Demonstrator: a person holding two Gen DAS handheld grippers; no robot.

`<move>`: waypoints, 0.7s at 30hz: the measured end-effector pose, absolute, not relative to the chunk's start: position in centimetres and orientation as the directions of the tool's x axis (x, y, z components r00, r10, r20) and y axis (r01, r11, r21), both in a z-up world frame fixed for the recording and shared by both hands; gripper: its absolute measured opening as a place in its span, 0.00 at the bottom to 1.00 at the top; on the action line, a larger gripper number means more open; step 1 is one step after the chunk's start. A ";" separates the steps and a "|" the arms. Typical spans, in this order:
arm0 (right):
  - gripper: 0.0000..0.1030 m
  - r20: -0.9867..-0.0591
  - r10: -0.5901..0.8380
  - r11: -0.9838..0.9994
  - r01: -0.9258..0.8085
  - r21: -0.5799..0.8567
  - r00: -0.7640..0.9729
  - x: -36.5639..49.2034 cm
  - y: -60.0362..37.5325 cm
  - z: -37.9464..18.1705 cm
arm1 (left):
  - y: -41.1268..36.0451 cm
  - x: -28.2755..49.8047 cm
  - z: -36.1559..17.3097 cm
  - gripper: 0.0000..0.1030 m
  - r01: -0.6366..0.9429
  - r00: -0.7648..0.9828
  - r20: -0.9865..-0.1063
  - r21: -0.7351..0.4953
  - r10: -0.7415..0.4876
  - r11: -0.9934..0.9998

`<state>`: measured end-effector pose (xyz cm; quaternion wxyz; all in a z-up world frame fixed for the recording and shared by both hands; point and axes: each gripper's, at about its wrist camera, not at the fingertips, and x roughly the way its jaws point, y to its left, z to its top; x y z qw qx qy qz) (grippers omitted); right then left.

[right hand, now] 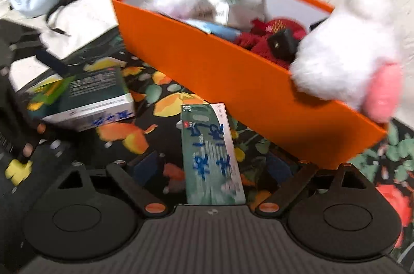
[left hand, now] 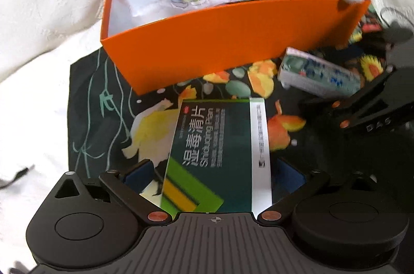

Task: Organize objects
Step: 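Grasp the green medicine box with the left tool while the right grasps the white-green medicine box, then lift both medicine boxes and carry them over the orange box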

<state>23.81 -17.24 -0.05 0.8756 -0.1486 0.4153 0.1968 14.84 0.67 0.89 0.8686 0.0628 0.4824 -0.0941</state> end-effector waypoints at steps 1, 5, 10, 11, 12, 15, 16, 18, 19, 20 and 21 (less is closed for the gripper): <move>0.88 -0.796 0.220 0.885 -0.458 -0.080 0.564 24.4 -17.2 -0.6 | 0.8 14.8 0.9 1.00 0.211 0.523 -0.844 -0.008 -0.120 0.977; 0.55 -0.770 0.248 0.913 -0.408 -0.018 0.588 24.2 -18.2 -0.8 | 0.0 13.7 1.3 1.00 0.178 0.572 -0.813 -0.003 -0.106 0.984; 0.51 -0.753 0.283 0.922 -0.386 0.041 0.595 21.4 -19.6 -0.1 | -0.8 11.8 1.5 1.00 0.118 0.604 -0.794 -0.003 -0.074 0.993; 0.51 -0.745 0.282 0.924 -0.379 0.042 0.604 20.7 -19.8 0.0 | -1.1 11.2 1.7 1.00 0.111 0.614 -0.786 0.003 -0.066 0.994; 0.50 -0.735 0.285 0.928 -0.369 0.051 0.615 19.8 -20.2 0.1 | -1.4 10.6 1.8 1.00 0.107 0.624 -0.779 0.013 -0.057 0.994; 0.50 -0.713 0.309 0.935 -0.337 0.108 0.629 17.7 -21.1 0.4 | -2.2 9.1 2.2 1.00 0.107 0.647 -0.761 0.039 -0.040 0.993; 0.50 -0.703 0.309 0.938 -0.325 0.116 0.640 16.9 -21.4 0.5 | -2.5 8.7 2.3 1.00 0.111 0.651 -0.758 0.042 -0.040 0.993; 0.50 -0.689 0.314 0.942 -0.307 0.139 0.653 15.5 -21.9 0.7 | -3.0 7.7 2.6 1.00 0.112 0.666 -0.745 0.053 -0.036 0.992; 0.50 -0.683 0.315 0.944 -0.295 0.150 0.660 14.8 -22.1 0.8 | -3.2 7.2 2.8 1.00 0.113 0.675 -0.738 0.061 -0.032 0.992; 0.50 -0.678 0.314 0.945 -0.288 0.155 0.665 14.2 -22.3 0.9 | -3.3 6.9 3.0 1.00 0.114 0.680 -0.732 0.065 -0.030 0.991; 0.50 -0.670 0.315 0.946 -0.281 0.164 0.672 13.6 -22.4 1.0 | -3.4 6.5 3.2 1.00 0.115 0.684 -0.729 0.063 -0.032 0.991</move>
